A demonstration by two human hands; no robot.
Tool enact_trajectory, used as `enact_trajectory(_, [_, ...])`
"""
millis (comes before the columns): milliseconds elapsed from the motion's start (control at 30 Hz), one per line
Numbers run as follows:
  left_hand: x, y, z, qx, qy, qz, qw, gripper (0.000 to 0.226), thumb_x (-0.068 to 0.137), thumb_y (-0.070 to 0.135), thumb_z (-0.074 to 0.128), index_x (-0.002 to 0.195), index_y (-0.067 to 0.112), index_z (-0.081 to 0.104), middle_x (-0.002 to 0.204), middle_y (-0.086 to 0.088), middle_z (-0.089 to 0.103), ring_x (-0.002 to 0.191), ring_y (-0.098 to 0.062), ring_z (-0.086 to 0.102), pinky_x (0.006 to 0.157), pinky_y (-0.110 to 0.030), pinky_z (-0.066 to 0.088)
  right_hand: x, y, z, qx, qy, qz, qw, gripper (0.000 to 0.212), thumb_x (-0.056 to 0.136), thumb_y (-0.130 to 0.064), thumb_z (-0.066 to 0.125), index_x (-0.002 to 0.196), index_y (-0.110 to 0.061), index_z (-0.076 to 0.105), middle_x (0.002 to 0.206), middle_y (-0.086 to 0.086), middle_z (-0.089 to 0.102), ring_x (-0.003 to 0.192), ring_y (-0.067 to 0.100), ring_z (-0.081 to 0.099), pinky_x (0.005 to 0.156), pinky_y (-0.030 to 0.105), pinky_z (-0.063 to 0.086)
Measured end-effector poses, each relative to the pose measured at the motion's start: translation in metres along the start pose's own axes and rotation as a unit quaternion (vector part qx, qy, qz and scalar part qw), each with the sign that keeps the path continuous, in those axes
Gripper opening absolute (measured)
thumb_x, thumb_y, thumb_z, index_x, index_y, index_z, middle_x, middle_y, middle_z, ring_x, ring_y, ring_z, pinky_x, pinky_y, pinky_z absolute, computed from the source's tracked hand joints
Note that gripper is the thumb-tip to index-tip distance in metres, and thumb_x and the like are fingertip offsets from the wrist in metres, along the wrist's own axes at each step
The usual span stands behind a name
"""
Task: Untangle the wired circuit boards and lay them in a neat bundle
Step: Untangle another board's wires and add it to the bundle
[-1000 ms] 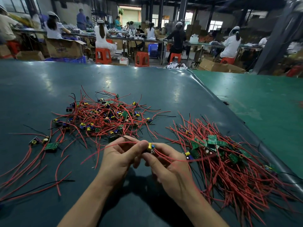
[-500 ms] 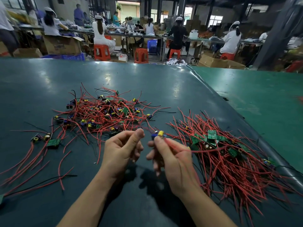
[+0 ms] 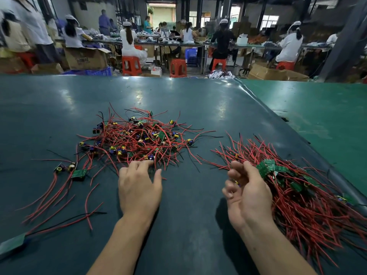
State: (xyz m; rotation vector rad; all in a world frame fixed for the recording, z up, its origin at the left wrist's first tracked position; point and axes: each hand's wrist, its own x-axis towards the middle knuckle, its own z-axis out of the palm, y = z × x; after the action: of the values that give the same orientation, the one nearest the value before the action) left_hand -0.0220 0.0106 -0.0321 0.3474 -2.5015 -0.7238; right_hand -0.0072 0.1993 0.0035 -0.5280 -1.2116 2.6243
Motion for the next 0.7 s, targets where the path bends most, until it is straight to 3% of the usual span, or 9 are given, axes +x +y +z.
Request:
enact_trajectory(167, [0.000, 0.006, -0.003, 0.005, 0.062, -0.016, 0.998, 0.011, 0.084, 0.024, 0.070, 0.089, 0.016, 0.074, 0.100, -0.006, 0.065, 0.096, -0.032, 0.051, 0.085, -0.042, 0.040, 0.003, 0.002, -0.002, -0.017, -0.018, 0.028, 0.999, 0.030, 0.100, -0.023, 0.047, 0.077, -0.010, 0.063, 0.052, -0.002, 0.052, 0.035, 0.008, 0.034, 0.034, 0.017, 0.026])
enact_trajectory(267, [-0.002, 0.012, -0.006, -0.093, 0.150, 0.014, 0.984, 0.010, 0.085, 0.020, 0.062, 0.083, 0.011, 0.066, 0.086, -0.005, 0.064, 0.083, -0.031, 0.051, 0.079, -0.043, 0.041, 0.006, 0.006, -0.003, -0.075, -0.040, 0.033, 0.996, 0.030, 0.099, -0.022, 0.049, 0.076, -0.010, 0.063, 0.051, -0.003, 0.052, 0.037, 0.008, 0.034, 0.034, 0.018, 0.025])
enact_trajectory(333, [-0.005, 0.017, -0.007, -0.171, 0.163, 0.058, 0.970, 0.009, 0.085, 0.017, 0.056, 0.082, 0.010, 0.061, 0.082, -0.001, 0.059, 0.077, -0.026, 0.051, 0.074, -0.042, 0.045, 0.007, 0.012, -0.004, -0.155, -0.069, 0.032, 0.985, 0.028, 0.099, -0.021, 0.051, 0.077, -0.010, 0.064, 0.053, -0.002, 0.054, 0.037, 0.009, 0.037, 0.035, 0.017, 0.026])
enact_trajectory(400, [-0.009, 0.022, -0.008, -0.241, 0.153, 0.114, 0.951, 0.008, 0.087, 0.015, 0.054, 0.082, 0.010, 0.058, 0.086, 0.001, 0.059, 0.079, -0.022, 0.055, 0.074, -0.038, 0.048, 0.005, 0.019, -0.003, -0.240, -0.109, 0.020, 0.964, 0.021, 0.097, -0.019, 0.055, 0.082, -0.010, 0.067, 0.060, 0.001, 0.060, 0.038, 0.010, 0.043, 0.036, 0.017, 0.030])
enact_trajectory(467, [-0.015, 0.027, -0.008, -0.311, 0.131, 0.162, 0.927, 0.009, 0.089, 0.018, 0.050, 0.085, 0.013, 0.056, 0.092, 0.002, 0.062, 0.086, -0.015, 0.060, 0.077, -0.030, 0.049, 0.001, 0.027, -0.001, -0.312, -0.148, -0.018, 0.938, 0.007, 0.094, -0.016, 0.061, 0.100, -0.015, 0.065, 0.075, 0.004, 0.066, 0.042, 0.012, 0.050, 0.036, 0.020, 0.035])
enact_trajectory(567, [-0.023, 0.030, -0.006, -0.413, 0.041, 0.195, 0.889, 0.013, 0.091, 0.020, 0.046, 0.088, 0.015, 0.058, 0.094, 0.005, 0.067, 0.089, -0.013, 0.067, 0.077, -0.032, 0.053, 0.001, 0.036, -0.003, -0.412, -0.209, -0.090, 0.882, 0.051, 0.087, -0.016, 0.072, 0.130, -0.032, 0.050, 0.103, 0.002, 0.062, 0.060, 0.023, 0.063, 0.046, 0.026, 0.045])
enact_trajectory(633, [-0.029, 0.031, -0.004, -0.454, -0.024, 0.207, 0.866, 0.018, 0.091, 0.020, 0.048, 0.090, 0.009, 0.062, 0.092, 0.004, 0.069, 0.085, -0.017, 0.070, 0.074, -0.039, 0.056, 0.002, 0.035, -0.004, -0.451, -0.255, -0.132, 0.845, 0.056, 0.086, -0.014, 0.073, 0.132, -0.038, 0.050, 0.109, -0.001, 0.063, 0.064, 0.021, 0.065, 0.055, 0.029, 0.048])
enact_trajectory(700, [-0.033, 0.031, -0.003, -0.469, -0.061, 0.226, 0.852, 0.018, 0.090, 0.019, 0.050, 0.089, 0.008, 0.064, 0.090, 0.003, 0.070, 0.083, -0.018, 0.070, 0.073, -0.038, 0.056, 0.001, 0.035, -0.005, -0.447, -0.272, -0.164, 0.837, 0.042, 0.087, -0.006, 0.070, 0.119, -0.033, 0.061, 0.107, 0.000, 0.069, 0.065, 0.011, 0.066, 0.064, 0.029, 0.053])
